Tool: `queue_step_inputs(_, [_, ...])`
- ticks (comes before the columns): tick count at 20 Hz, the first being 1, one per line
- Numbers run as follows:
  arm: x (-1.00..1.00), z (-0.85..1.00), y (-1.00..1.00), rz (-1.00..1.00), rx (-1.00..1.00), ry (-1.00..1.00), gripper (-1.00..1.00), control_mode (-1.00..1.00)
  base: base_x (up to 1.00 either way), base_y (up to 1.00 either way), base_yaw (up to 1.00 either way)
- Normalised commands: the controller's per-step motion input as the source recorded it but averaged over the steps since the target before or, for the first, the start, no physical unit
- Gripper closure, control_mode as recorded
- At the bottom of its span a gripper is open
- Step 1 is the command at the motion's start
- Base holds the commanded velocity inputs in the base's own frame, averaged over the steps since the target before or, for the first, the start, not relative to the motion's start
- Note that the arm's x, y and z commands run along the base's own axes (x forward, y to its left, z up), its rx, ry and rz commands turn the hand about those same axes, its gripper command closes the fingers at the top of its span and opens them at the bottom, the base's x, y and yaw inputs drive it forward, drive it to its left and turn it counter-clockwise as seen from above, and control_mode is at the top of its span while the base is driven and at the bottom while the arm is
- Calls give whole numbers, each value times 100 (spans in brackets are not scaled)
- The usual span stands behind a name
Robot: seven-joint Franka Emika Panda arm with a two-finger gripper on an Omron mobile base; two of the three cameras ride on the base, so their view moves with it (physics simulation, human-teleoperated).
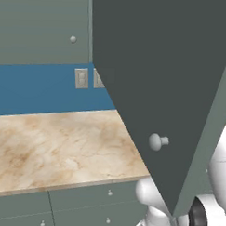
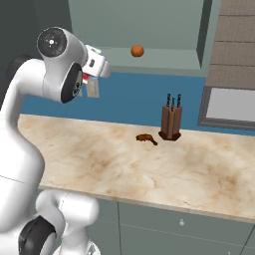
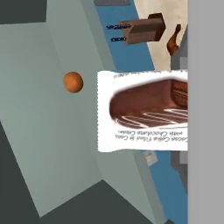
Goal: Pick the bar and honey bottle from the counter and place them in the cabinets closest to them.
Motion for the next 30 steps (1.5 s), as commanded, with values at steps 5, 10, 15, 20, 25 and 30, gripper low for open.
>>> queue_step_inputs(5, [44, 44, 0, 0, 7, -10, 100, -100, 0, 0, 0])
queue_step_inputs(10, [41, -3, 4, 0, 0, -6, 100, -100, 0, 0, 0])
queue_step_inputs(15, [62, 8, 4, 0, 0, -9, 100, -100, 0, 0, 0])
queue_step_inputs(20, [72, 7, 7, 0, 0, -8, 100, -100, 0, 0, 0])
queue_step_inputs(25, [66, 0, 10, 1, 0, 0, 100, -100, 0, 0, 0])
queue_step_inputs(30, [77, 0, 12, 0, 0, -2, -100, -100, 0, 0, 0])
